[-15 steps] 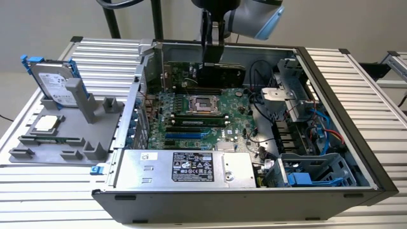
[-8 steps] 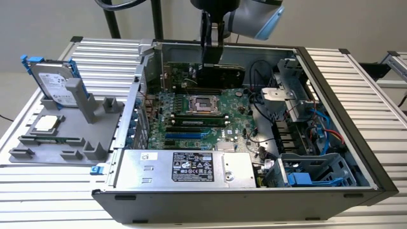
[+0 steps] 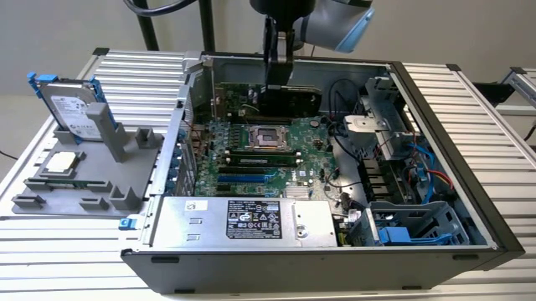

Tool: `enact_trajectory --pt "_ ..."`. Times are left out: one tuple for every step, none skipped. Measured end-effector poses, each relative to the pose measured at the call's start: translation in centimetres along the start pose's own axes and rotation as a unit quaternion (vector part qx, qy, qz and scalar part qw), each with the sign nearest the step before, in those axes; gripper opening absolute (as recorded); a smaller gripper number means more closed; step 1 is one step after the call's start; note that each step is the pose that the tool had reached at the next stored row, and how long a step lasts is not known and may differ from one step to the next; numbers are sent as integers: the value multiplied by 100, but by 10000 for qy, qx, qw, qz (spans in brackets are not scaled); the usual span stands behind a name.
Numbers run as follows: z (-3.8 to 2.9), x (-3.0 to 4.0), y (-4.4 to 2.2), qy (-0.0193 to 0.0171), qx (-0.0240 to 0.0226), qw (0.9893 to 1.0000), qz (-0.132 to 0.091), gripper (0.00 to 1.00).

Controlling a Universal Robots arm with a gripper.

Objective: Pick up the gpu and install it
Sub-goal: 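Insert the gpu into the slot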

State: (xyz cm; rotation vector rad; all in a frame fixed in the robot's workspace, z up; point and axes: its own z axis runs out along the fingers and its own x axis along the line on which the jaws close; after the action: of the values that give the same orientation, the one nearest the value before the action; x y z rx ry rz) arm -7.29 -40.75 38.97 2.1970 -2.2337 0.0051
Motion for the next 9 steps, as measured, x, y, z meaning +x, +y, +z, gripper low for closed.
enact_trajectory --pt "2 0 0 0 0 10000 0 0" --pt "4 0 1 0 0 10000 0 0" --pt "6 0 1 0 0 10000 0 0" --pt "8 0 2 0 0 10000 0 0" --pt "11 0 2 -1 0 10000 0 0" --pt "14 0 3 -1 0 10000 0 0" --pt "17 0 4 0 0 10000 0 0" --pt "21 0 5 0 0 10000 0 0" --pt "25 0 8 0 0 10000 1 0"
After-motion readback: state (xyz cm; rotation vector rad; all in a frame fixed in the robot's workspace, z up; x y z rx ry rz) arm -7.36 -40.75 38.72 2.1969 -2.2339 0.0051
